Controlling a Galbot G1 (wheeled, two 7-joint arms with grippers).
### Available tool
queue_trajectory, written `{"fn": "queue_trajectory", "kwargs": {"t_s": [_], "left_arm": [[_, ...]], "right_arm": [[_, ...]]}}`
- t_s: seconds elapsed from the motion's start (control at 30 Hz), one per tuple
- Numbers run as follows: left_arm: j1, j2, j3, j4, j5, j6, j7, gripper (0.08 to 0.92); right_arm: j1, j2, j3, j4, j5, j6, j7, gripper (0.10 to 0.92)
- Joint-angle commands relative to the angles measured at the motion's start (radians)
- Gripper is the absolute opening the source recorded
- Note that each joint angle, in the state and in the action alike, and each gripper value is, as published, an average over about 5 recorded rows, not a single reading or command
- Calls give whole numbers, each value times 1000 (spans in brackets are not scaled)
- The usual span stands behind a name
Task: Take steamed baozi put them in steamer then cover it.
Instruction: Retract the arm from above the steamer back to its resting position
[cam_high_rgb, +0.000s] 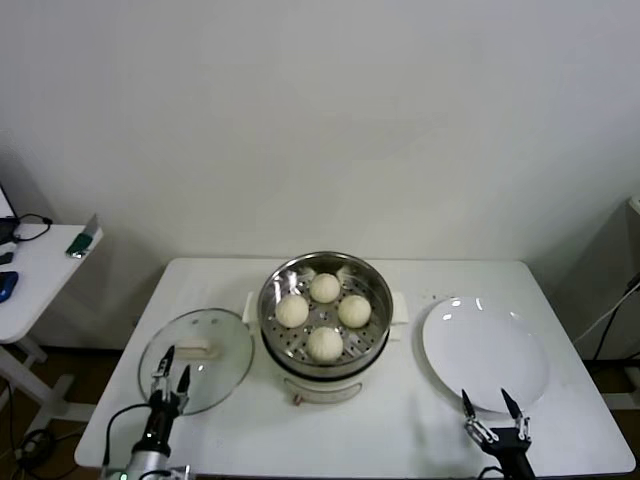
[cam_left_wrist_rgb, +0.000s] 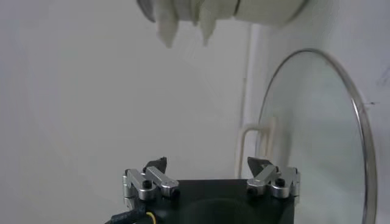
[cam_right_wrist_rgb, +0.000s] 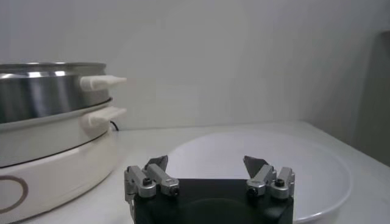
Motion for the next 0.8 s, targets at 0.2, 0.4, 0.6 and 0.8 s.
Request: {"fn": "queue_trajectory", "kwargs": {"t_s": [0.2, 0.4, 0.6, 0.8], "left_arm": [[-189, 26, 20, 148, 74, 36, 16, 823], [-232, 48, 32, 197, 76, 47, 35, 823], [-240, 59, 43, 208, 74, 58, 42, 822], [-230, 53, 47, 206, 75, 57, 55, 723]], "right_arm": [[-27, 29, 7, 4, -19, 20, 4, 823], [-41, 39, 14, 22, -31, 26, 3, 823], [-50, 44, 18, 29, -37, 31, 3, 823], [-50, 49, 21, 29, -41, 31, 4, 823]]}}
